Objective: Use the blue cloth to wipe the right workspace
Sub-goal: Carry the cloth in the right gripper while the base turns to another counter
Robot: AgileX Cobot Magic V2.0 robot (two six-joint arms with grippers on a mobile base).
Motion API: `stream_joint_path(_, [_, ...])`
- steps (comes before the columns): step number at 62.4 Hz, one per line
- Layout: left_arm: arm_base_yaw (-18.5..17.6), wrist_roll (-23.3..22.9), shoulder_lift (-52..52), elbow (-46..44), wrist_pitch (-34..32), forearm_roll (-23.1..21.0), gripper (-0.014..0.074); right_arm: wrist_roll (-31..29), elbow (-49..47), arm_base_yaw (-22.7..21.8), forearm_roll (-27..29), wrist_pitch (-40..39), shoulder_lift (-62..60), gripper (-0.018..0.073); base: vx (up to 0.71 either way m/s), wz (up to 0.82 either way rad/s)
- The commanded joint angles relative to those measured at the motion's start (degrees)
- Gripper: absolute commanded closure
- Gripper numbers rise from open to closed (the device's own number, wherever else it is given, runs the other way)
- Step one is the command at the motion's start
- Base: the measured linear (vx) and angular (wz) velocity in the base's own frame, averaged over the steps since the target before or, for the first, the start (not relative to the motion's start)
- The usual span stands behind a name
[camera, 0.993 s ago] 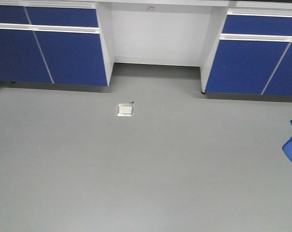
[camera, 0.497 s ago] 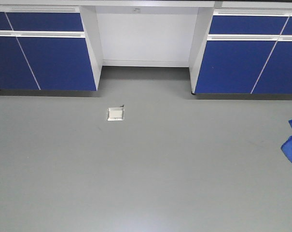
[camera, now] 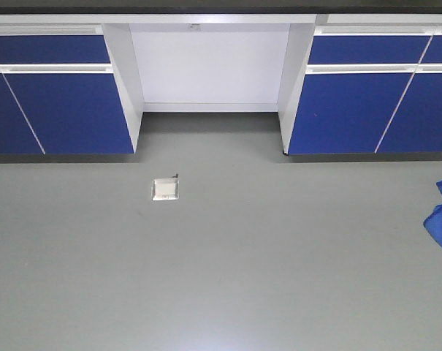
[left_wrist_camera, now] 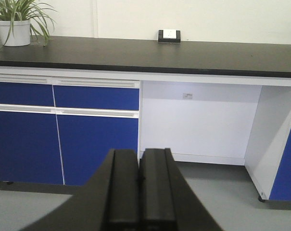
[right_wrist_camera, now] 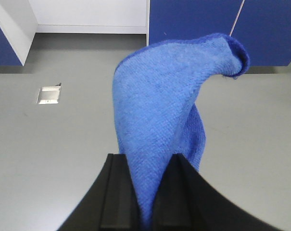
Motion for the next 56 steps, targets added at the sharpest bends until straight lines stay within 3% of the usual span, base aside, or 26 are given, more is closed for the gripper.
stream_joint_path(1, [-0.20, -0.49, -0.83, 1.75, -4.64, 0.05, 0.0602, -0.70, -1.65, -0.19, -0.28, -4.01, 0.20, 0.0559, 0.25, -0.03])
stream_joint_path(56, [-0.20, -0.49, -0.83, 1.75, -4.64, 0.05, 0.0602, -0.70, -1.65, -0.19, -0.28, -4.01, 0.20, 0.0559, 0.34, -0.04])
